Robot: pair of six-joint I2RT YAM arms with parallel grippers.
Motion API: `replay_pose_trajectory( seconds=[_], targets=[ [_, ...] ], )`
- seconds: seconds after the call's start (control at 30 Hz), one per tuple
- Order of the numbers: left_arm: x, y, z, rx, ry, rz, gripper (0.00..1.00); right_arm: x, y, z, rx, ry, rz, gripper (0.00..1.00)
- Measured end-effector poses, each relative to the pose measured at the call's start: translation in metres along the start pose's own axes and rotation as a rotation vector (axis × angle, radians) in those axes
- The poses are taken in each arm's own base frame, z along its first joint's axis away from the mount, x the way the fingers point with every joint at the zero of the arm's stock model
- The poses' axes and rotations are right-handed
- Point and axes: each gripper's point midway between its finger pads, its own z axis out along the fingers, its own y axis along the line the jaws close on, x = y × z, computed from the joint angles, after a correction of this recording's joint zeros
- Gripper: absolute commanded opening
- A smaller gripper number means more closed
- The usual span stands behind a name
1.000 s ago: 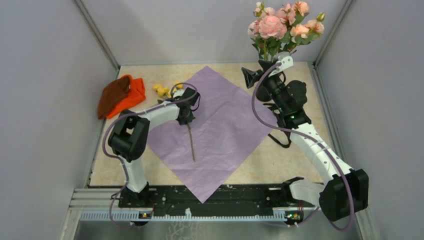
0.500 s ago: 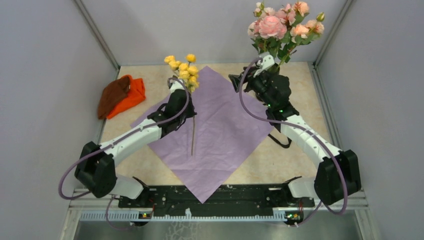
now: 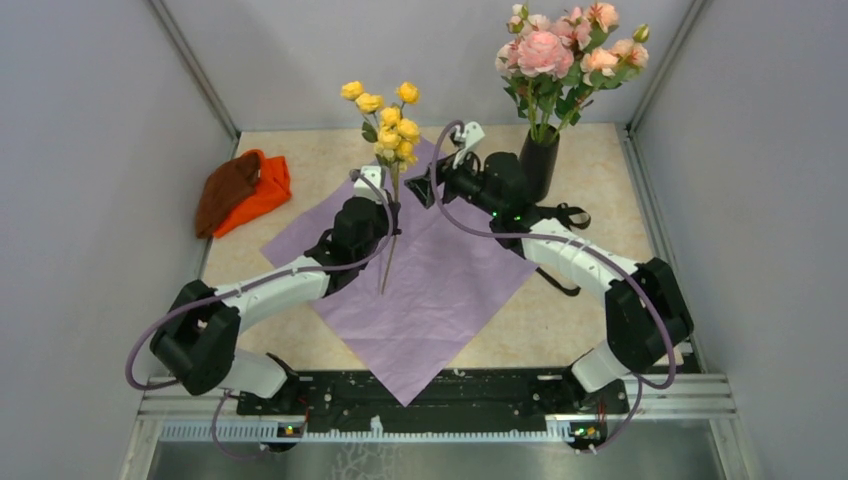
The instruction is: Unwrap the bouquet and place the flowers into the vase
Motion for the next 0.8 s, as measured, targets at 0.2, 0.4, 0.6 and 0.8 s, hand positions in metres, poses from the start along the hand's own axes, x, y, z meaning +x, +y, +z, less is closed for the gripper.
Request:
replay_pose_trajectory(
  seconds=[0.2,0.4,0.6,0.8],
  targets=[
    [-0.007,-0.008,0.01,0.024,-0.046,0.028,0.0,0.026,0.013,0.011,-0.028,0.06,0.028,0.76],
    [-0.023,-0.02,0.011,0.051,-0.088,0.04,0.0,0.029,0.012,0.022,-0.025,0.058,0.032,0.65],
    [-0.025,-0.034,0.008,0.084,-0.093,0.049,0.0,0.032,0.012,0.033,-0.028,0.041,0.061,0.45],
    [-0.024,-0.037,0.003,0.075,-0.089,0.063,0.0,0.04,0.008,0.04,-0.019,0.048,0.077,0.06]
  ],
)
